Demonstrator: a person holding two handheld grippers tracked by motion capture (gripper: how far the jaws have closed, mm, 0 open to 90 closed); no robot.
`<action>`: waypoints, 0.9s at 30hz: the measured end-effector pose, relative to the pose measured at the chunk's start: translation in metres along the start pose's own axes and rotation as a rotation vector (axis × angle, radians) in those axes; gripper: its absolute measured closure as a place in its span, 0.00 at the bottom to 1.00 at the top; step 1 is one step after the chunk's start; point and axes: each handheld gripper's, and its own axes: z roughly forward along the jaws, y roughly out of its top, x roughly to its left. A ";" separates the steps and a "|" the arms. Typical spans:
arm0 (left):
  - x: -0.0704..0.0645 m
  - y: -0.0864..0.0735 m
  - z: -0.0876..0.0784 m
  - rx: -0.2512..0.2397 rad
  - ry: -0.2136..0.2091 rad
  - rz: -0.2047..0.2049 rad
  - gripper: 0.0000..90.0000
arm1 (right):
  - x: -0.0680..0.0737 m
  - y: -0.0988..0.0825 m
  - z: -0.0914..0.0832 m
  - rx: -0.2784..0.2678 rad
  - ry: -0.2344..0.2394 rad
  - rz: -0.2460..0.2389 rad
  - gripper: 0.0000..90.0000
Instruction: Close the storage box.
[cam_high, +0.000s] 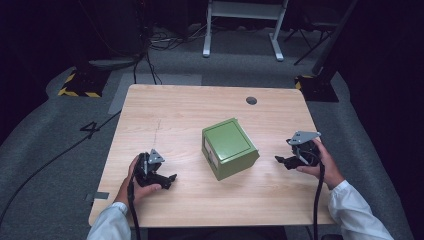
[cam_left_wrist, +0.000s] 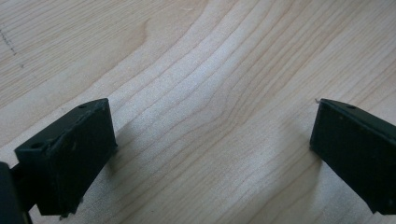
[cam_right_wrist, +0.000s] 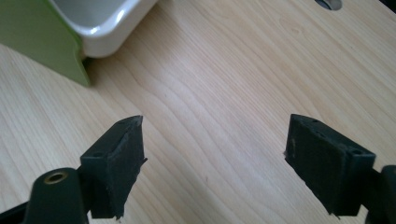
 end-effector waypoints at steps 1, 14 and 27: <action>0.000 0.000 0.000 0.000 0.000 0.000 0.00 | 0.000 -0.002 -0.001 0.001 -0.005 -0.003 0.22; 0.000 0.000 0.000 0.000 0.000 0.000 0.00 | 0.000 -0.044 -0.010 0.014 -0.019 0.036 0.22; 0.000 -0.001 -0.001 0.001 0.003 0.004 0.00 | -0.001 -0.084 -0.016 -0.007 -0.029 0.134 0.21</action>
